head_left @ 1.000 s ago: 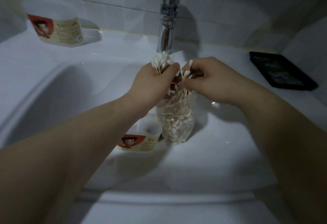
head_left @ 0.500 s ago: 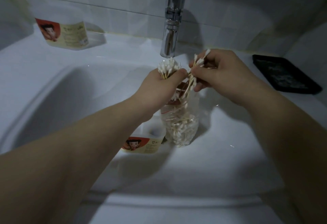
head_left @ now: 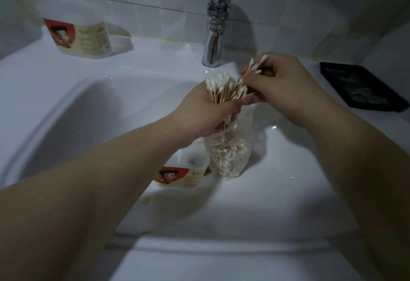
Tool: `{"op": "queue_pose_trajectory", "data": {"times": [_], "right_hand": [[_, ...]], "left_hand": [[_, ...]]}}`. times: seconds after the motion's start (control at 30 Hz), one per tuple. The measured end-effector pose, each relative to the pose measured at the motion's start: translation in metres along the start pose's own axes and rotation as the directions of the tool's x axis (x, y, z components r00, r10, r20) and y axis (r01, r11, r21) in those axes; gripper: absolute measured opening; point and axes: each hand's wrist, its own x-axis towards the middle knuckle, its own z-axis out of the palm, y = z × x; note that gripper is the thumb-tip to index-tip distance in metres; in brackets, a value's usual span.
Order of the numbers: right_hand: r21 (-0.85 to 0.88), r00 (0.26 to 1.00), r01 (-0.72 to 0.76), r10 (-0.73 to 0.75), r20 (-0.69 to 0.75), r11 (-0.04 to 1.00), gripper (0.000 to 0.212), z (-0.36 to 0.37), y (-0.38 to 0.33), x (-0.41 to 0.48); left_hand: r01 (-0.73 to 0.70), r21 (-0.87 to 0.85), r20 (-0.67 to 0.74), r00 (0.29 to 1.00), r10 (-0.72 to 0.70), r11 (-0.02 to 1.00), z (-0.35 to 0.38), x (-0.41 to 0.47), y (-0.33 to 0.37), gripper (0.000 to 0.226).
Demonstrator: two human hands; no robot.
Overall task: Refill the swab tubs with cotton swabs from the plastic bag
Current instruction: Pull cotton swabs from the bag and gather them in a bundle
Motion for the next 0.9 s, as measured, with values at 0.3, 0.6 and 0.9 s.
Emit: {"op": "queue_pose_trajectory", "data": {"times": [0.3,0.6,0.9], "right_hand": [[0.027,0.994,0.035,-0.032,-0.101,0.999,0.014,-0.003,0.001,0.004],[0.118,0.987,0.054,-0.035,-0.159,0.992,0.012,-0.011,0.001,0.008],[0.216,0.973,0.081,-0.03,-0.227,0.973,0.013,-0.014,-0.001,0.009]], "left_hand": [[0.064,-0.091,0.029,0.998,-0.061,0.994,-0.002,0.003,0.0,0.007],[0.109,-0.048,-0.021,0.994,-0.111,0.993,-0.001,0.003,0.003,0.015],[0.121,-0.03,-0.048,0.991,-0.123,0.992,-0.002,0.005,0.003,0.013]]}}
